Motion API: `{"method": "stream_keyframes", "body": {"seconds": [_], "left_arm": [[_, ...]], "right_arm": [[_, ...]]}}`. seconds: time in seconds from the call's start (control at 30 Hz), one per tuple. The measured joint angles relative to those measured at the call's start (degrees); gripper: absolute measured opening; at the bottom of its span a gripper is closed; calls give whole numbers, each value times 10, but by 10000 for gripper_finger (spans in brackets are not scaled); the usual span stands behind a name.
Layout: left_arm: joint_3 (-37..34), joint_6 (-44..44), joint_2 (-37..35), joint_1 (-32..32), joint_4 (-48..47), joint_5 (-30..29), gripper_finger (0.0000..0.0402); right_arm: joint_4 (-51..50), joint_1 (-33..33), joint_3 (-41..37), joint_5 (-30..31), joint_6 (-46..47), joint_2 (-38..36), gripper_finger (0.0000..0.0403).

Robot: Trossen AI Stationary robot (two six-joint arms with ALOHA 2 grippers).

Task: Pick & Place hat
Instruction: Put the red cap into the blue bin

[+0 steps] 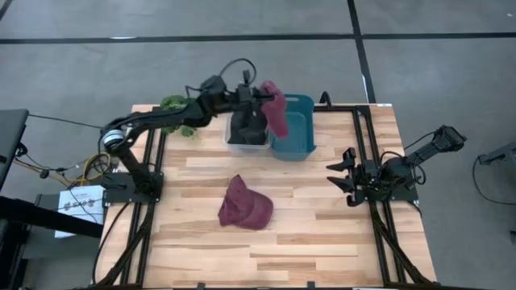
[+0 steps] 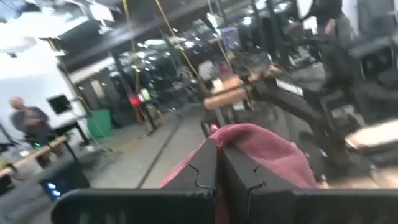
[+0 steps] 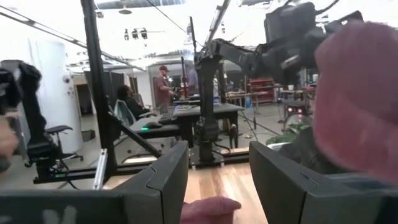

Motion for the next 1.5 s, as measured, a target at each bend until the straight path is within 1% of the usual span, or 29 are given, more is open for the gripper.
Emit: {"method": "stream_keyframes", "body": {"seconds": [0.3,0.37,0.43,0.5,0.7,0.83,0.93,1.07,1.17,1.33,1.43,1.5], "left_arm": [[-1,1,112,-4,-5,-3,10],[-1,19,128,-4,-2,-7,10],[-1,41,137,-2,15,-25,10],[7,50,141,3,25,-38,10],[24,46,124,19,28,-43,10],[24,30,117,8,6,-34,10],[23,29,118,-3,-36,-37,10],[23,32,118,-19,-92,-59,10],[23,32,118,-32,-116,-69,10],[13,48,118,-51,-123,-74,13],[4,53,118,-58,-123,-108,25],[-5,64,118,-59,-123,-114,37]], "right_arm": [[-13,0,0,-1,13,0,161],[-13,0,0,-1,20,0,161],[-13,0,0,-1,20,0,161],[-13,0,0,0,8,0,161],[-13,0,0,-1,-10,0,161],[-16,0,0,-3,-6,0,161],[-21,0,0,-3,11,0,161],[-30,0,0,-3,26,0,161],[-30,0,0,-3,26,0,161],[-31,0,0,-3,27,0,161],[-34,0,0,-3,35,0,161],[-35,0,0,-4,36,0,161]]}}
